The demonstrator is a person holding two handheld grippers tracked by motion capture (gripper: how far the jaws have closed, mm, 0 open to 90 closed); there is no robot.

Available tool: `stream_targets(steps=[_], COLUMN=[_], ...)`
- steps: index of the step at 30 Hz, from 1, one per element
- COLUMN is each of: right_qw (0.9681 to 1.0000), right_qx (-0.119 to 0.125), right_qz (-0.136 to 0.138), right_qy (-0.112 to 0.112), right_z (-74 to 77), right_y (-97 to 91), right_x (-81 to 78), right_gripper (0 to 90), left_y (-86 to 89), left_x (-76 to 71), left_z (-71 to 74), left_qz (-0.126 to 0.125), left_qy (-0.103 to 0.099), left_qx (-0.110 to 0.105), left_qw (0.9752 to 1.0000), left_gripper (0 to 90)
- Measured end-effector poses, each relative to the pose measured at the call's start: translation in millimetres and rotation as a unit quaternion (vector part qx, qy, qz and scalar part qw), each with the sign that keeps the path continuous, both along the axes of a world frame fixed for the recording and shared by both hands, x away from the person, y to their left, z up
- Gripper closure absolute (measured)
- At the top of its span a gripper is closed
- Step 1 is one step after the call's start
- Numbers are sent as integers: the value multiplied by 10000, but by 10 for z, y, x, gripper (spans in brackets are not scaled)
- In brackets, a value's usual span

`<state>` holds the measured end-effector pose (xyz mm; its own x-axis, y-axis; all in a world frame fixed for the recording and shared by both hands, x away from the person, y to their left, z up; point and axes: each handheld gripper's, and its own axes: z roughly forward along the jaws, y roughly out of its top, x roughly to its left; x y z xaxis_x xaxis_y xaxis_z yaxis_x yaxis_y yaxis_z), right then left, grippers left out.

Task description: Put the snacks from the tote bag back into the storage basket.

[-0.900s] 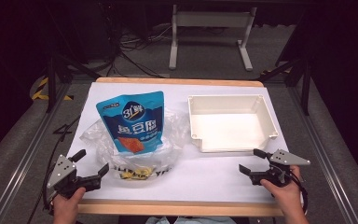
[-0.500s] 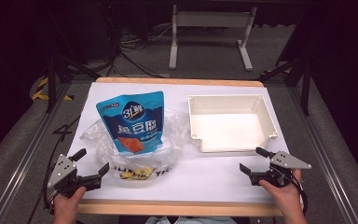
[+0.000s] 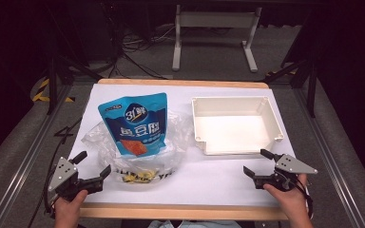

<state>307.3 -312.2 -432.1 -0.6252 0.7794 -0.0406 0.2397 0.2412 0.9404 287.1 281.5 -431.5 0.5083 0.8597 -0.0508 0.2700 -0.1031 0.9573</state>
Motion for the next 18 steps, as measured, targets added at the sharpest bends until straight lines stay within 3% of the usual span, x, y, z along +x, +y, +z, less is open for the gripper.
stream_targets(steps=[7, 18], right_qw=[9997, 9997], right_qx=[240, 193], right_qz=[-7, -12], right_qy=[-49, -178], right_z=[64, 373], right_y=[-5, 42], right_x=[10, 37], right_gripper=[84, 85], left_y=[-6, -17], left_x=[-2, -10], left_z=[5, 7], left_qz=[-10, -26], left_qy=[-2, -9], left_qx=[11, 30], left_qw=[10000, 10000], left_gripper=[36, 36])
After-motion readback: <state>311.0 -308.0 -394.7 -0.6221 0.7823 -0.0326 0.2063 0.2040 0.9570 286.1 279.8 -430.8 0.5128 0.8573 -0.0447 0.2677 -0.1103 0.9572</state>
